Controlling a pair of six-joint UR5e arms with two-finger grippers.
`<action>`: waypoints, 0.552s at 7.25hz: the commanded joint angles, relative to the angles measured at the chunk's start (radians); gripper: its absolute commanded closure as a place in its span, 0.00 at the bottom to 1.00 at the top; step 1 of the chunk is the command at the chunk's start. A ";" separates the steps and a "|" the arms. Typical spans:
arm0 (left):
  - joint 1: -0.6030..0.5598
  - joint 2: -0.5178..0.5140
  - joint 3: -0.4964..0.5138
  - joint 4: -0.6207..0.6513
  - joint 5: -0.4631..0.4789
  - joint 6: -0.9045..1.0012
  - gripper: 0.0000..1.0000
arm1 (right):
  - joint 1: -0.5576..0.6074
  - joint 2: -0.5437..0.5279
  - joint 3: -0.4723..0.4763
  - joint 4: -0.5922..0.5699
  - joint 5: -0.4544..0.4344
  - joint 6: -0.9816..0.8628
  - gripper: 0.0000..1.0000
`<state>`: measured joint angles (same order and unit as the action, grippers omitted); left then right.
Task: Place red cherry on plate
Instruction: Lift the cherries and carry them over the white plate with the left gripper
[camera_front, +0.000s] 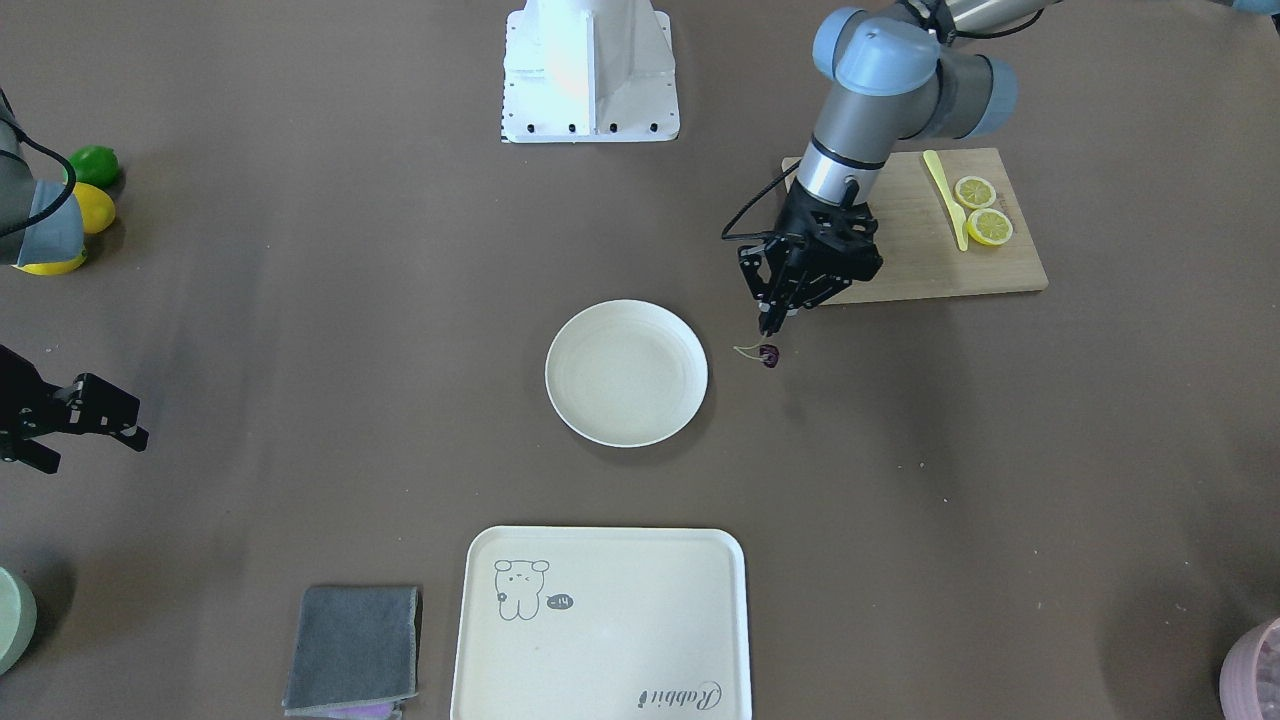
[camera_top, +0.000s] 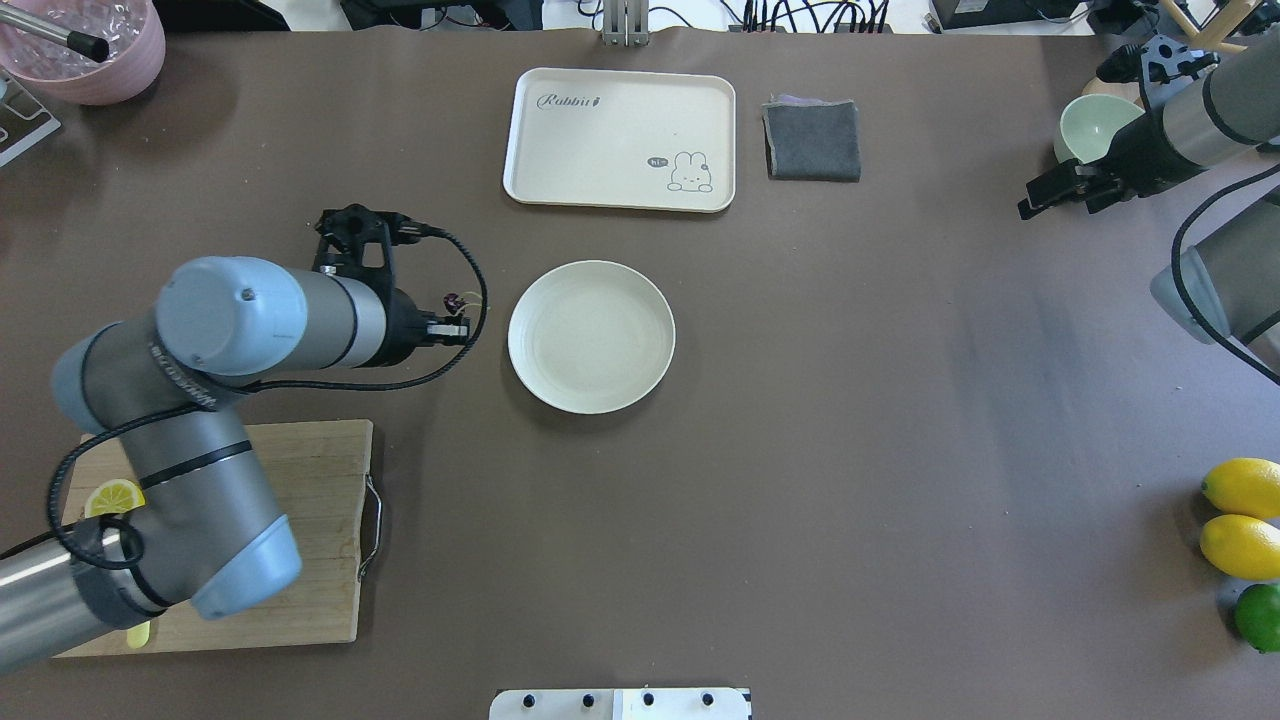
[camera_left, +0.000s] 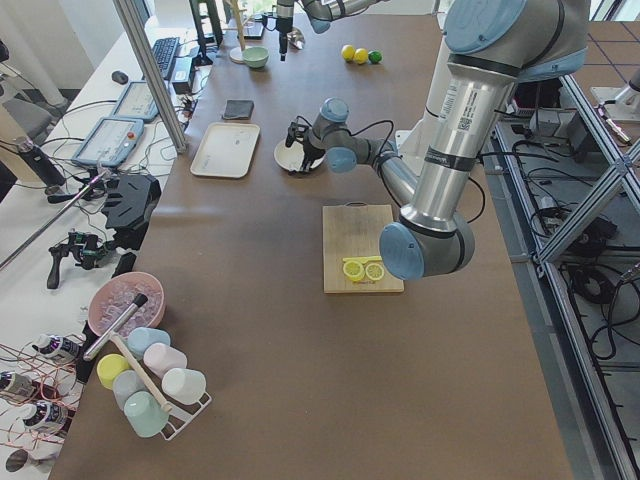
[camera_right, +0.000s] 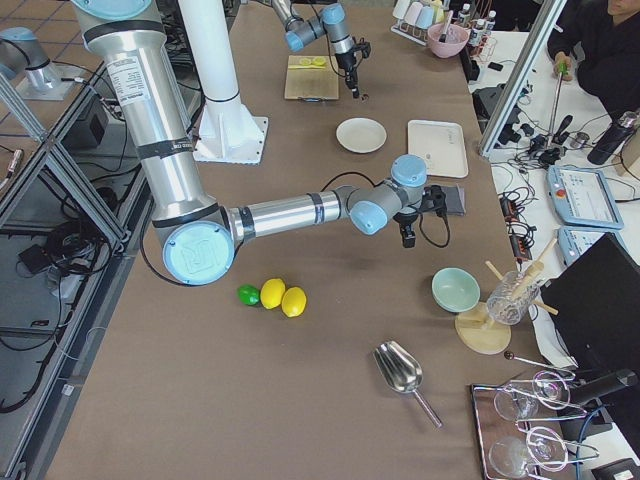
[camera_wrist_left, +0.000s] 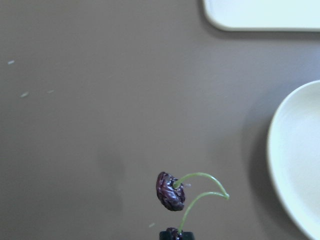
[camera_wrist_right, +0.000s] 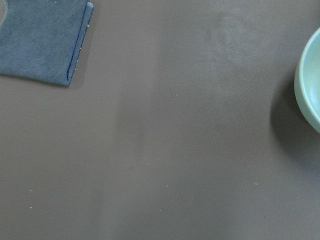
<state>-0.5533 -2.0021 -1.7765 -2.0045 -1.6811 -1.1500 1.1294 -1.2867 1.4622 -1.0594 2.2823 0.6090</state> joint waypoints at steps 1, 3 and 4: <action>0.079 -0.168 0.113 0.001 0.047 -0.068 1.00 | 0.001 -0.005 0.000 0.002 0.000 0.000 0.00; 0.137 -0.271 0.240 0.000 0.124 -0.091 1.00 | 0.001 -0.013 0.000 0.004 0.002 -0.002 0.00; 0.138 -0.352 0.344 -0.005 0.170 -0.099 1.00 | 0.001 -0.014 0.001 0.006 0.003 -0.002 0.00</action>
<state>-0.4279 -2.2604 -1.5463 -2.0058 -1.5619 -1.2377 1.1304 -1.2979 1.4622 -1.0552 2.2846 0.6077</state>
